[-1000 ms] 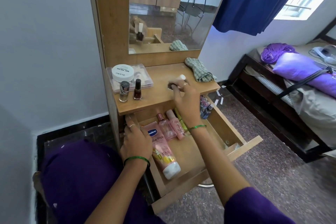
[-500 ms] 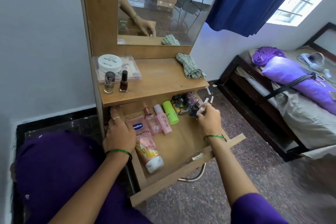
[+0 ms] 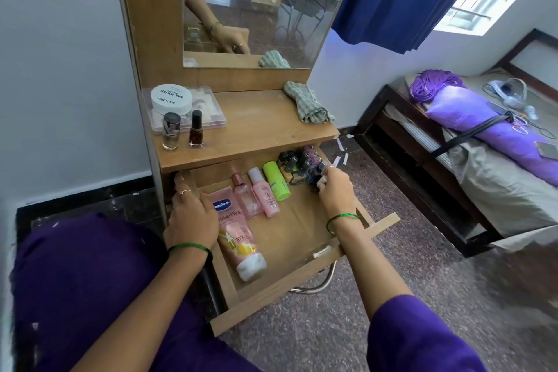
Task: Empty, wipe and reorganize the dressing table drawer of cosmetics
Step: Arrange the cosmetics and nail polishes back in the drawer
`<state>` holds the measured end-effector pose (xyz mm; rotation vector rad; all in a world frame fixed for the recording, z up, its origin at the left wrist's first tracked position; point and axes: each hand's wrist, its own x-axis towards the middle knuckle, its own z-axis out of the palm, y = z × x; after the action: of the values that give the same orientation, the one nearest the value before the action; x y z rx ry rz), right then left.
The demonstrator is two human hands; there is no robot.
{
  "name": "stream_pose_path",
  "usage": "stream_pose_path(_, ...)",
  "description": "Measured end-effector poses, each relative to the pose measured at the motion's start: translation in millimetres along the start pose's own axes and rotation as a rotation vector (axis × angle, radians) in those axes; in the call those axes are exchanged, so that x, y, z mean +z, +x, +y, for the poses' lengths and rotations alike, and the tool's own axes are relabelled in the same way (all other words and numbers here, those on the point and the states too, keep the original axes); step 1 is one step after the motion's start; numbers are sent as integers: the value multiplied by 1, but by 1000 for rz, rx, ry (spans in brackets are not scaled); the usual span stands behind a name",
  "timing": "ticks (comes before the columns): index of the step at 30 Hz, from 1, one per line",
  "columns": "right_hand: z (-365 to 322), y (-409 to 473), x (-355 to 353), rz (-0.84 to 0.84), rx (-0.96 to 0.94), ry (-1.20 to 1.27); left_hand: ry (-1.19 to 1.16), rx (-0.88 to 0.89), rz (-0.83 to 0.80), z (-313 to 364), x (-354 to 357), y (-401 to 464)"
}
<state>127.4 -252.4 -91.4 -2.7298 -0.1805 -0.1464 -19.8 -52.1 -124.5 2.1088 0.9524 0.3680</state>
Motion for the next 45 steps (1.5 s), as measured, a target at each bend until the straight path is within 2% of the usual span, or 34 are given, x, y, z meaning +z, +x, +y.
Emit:
stream_pose_path(9,-5,-8,-9,36,9,-114,-11,7,0,0,-1,-1)
stream_pose_path(13,-3,-8,-8,64,37,-42,4,0,4,2,0,-2)
stream_pose_path(18,-10,-8,-17,196,168,126,60,-32,-27,8,-3,-1)
stream_pose_path(21,-25,-9,-20,296,51,241,69,-35,-53,9,-7,-1)
stream_pose_path(23,-44,-8,-19,285,-98,322,69,-33,-65,8,-9,-2)
stream_pose_path(27,-102,-12,-19,91,-394,458,81,-23,-66,8,-12,-4)
stream_pose_path(30,-145,-17,-18,-98,-593,451,70,-25,-66,9,-12,-4)
stream_pose_path(32,-170,-20,-14,-154,-664,444,70,-27,-73,9,-13,-4)
stream_pose_path(35,-196,-18,-5,-165,-672,401,80,-32,-92,10,-14,-4)
stream_pose_path(39,-208,-18,2,-100,-647,415,93,-35,-105,8,-13,-2)
stream_pose_path(45,-170,-35,-23,-27,-529,523,78,-5,-64,3,-11,-1)
